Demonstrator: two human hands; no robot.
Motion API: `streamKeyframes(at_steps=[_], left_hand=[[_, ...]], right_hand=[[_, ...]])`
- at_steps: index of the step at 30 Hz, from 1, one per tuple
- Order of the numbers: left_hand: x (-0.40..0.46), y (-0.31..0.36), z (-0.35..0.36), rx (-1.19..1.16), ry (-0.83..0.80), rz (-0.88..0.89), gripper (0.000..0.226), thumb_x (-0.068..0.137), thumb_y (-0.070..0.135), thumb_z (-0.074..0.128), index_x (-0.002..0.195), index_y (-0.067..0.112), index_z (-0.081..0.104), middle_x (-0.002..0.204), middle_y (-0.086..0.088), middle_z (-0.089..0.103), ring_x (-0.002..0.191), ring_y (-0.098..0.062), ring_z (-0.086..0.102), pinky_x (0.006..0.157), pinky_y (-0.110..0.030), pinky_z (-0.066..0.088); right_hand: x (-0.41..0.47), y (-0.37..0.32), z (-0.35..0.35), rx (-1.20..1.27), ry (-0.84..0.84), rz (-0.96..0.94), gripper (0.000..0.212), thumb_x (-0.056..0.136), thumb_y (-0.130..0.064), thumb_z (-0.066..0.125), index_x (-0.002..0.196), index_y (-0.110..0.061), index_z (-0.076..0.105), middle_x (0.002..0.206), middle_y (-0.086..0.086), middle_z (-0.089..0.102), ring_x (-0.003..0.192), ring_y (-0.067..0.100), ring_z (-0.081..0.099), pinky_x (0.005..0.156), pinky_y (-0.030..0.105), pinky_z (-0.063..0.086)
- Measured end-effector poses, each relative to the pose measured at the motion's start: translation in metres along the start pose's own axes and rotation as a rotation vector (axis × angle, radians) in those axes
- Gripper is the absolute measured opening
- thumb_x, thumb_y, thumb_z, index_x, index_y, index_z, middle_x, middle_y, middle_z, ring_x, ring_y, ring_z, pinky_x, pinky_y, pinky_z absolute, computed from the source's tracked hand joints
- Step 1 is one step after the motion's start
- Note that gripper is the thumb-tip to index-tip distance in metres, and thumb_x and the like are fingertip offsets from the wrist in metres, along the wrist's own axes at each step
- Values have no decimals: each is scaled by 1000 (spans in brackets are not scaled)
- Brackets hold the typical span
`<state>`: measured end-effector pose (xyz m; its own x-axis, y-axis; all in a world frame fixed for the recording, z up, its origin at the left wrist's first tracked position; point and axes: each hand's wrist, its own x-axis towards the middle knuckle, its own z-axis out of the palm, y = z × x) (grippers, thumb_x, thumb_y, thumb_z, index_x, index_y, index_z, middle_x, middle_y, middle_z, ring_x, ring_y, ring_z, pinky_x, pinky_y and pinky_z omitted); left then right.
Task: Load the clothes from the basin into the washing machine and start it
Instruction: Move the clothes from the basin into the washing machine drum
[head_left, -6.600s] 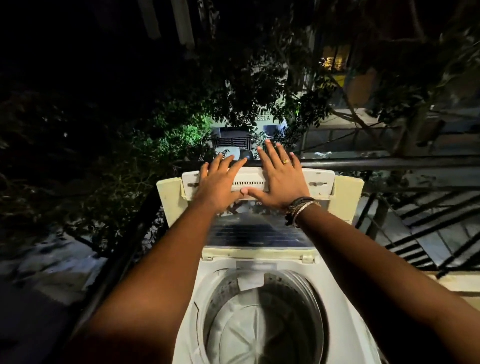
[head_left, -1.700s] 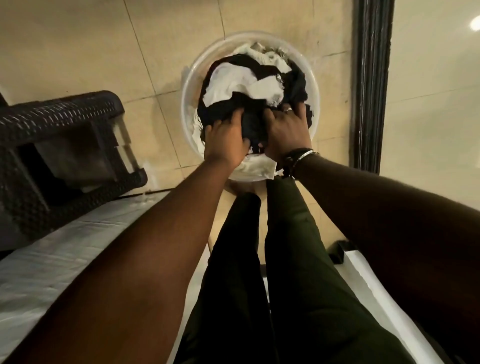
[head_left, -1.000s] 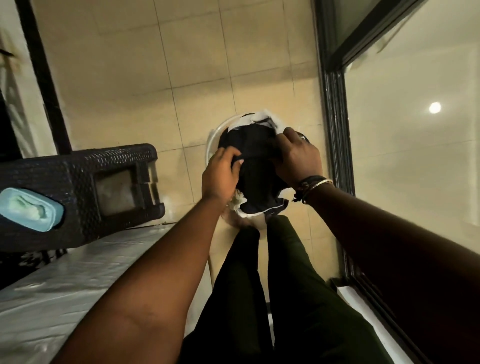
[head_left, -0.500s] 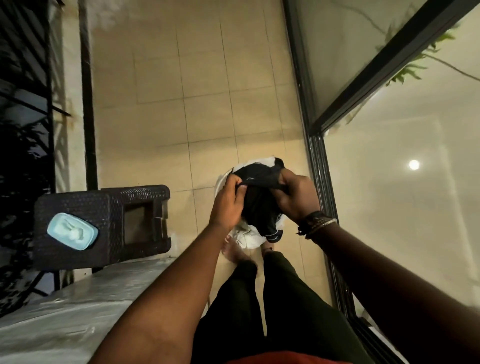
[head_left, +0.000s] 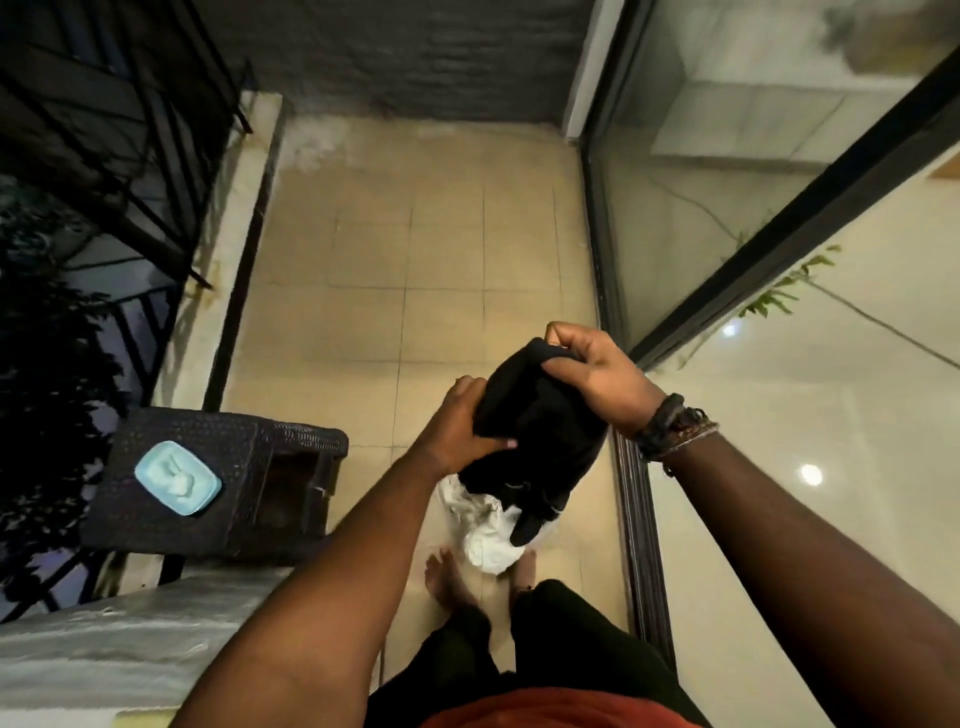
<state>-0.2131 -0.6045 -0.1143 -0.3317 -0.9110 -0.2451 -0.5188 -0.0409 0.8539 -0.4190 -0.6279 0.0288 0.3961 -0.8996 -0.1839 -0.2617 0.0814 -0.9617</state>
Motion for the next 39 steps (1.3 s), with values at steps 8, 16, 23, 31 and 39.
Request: streamKeyframes(at_steps=[8, 16, 23, 31, 39], left_hand=[[-53, 5, -81, 195, 592, 50, 49, 62, 21, 90, 88, 24, 49, 99, 2, 47, 94, -20, 50, 75, -30, 44], [-140, 57, -99, 277, 752, -164, 28, 76, 11, 61, 87, 24, 39, 77, 0, 50, 72, -31, 55, 56, -42, 43], [-246, 96, -140, 562, 913, -408, 41, 85, 28, 65, 117, 24, 39, 101, -15, 69, 90, -43, 66, 63, -41, 47], [-395, 136, -187, 669, 1335, -557, 50, 72, 53, 39, 95, 19, 67, 84, -14, 72, 83, -40, 67, 64, -44, 50], [-526, 156, -210, -682, 1534, -105, 54, 83, 61, 60, 114, 20, 73, 119, -8, 75, 115, -26, 69, 107, -47, 50]], right_hand=[[26, -26, -19, -867, -158, 58, 31, 89, -61, 53, 88, -33, 64, 84, -4, 69, 82, 21, 63, 69, 33, 47], [32, -13, -21, -1154, -265, 32, 28, 79, -39, 63, 98, -23, 74, 91, 4, 73, 85, 28, 66, 68, 30, 47], [57, -90, 45, -365, -214, -6, 30, 91, 0, 44, 87, -15, 69, 79, 3, 68, 74, 21, 61, 64, 31, 44], [22, -203, 199, -52, -507, 97, 54, 106, -43, 34, 130, -4, 62, 130, 20, 65, 111, 31, 67, 86, 32, 49], [-84, -285, 363, 316, -997, 120, 74, 88, -76, 35, 104, -21, 81, 118, 7, 74, 110, 24, 70, 96, 43, 57]])
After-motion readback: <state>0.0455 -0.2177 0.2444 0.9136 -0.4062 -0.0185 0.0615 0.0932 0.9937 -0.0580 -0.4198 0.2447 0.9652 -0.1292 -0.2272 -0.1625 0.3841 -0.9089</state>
